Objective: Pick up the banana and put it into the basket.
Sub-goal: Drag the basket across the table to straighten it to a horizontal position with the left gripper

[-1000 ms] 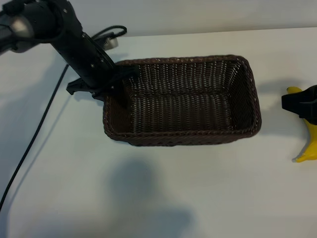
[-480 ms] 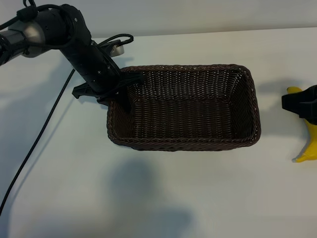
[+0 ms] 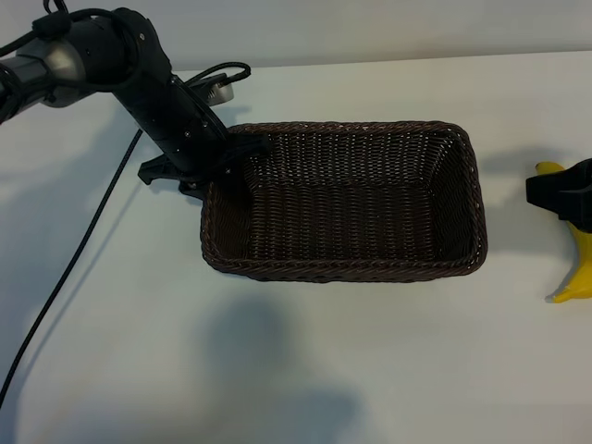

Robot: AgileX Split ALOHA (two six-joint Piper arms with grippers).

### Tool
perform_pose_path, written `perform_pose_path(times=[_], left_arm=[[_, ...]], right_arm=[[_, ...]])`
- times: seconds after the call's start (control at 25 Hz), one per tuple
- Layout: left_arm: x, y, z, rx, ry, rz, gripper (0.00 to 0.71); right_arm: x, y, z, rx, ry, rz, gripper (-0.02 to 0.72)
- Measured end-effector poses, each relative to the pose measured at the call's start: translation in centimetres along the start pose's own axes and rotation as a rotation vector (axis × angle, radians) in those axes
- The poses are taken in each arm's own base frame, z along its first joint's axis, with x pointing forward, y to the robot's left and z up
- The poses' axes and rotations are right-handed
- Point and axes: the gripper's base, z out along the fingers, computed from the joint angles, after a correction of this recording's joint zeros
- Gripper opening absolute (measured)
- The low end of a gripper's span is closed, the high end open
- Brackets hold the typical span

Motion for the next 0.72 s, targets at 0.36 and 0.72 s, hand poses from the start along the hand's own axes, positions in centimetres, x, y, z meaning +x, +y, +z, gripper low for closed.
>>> perform_pose_path(times=[0.36, 0.72], left_arm=[[0.1, 0.1, -0.2, -0.014, 0.004, 0.007, 0.558], [1.6, -0.8, -4.3, -0.064, -0.026, 0.063, 0.560]], right_arm=[[0.0, 0.0, 0.0, 0.000, 0.000, 0.000, 0.524], [0.0, 0.0, 0.0, 0.000, 0.000, 0.000, 0.524]])
